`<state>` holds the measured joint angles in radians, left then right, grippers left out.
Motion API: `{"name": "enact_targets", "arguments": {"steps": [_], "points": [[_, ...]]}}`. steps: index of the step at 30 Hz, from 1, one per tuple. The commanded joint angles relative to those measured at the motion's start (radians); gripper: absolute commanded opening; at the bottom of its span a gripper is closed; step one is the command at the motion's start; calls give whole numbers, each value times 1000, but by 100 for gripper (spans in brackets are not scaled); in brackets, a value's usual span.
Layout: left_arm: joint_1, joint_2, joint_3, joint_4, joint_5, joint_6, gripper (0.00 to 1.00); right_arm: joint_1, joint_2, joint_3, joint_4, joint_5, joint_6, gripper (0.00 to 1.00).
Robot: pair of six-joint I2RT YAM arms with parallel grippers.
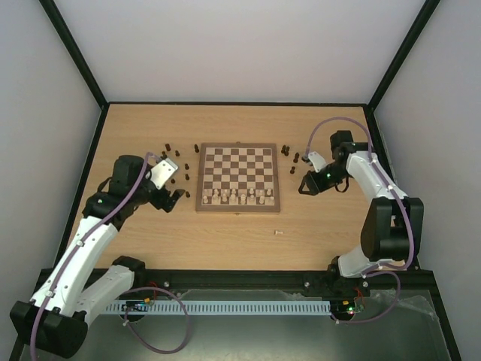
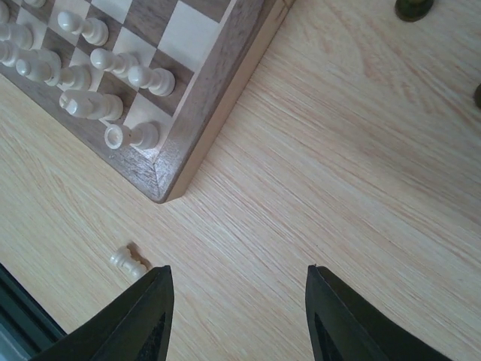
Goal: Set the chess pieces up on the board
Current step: Pick up the chess piece at the center of the board.
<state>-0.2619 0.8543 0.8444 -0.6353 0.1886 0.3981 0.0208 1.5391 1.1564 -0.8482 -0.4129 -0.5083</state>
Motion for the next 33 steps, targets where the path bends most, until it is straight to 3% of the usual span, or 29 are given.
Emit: {"name": "enact_targets", "arguments": {"steps": [1, 7, 13, 17, 33], "points": [[-5, 12, -27, 104, 201, -36, 99, -1, -55, -44, 13, -53, 15, 49], [-22, 44, 12, 112, 257, -15, 99, -2, -93, -134, 18, -59, -36, 49], [-87, 188, 76, 107, 281, 31, 99, -1, -95, -204, 40, -59, -121, 40], [-166, 267, 99, 102, 296, 58, 99, 17, -133, -267, 24, -102, -209, 39], [-296, 408, 131, 186, 328, 17, 99, 206, -235, -501, 301, -70, -242, 35]]}}
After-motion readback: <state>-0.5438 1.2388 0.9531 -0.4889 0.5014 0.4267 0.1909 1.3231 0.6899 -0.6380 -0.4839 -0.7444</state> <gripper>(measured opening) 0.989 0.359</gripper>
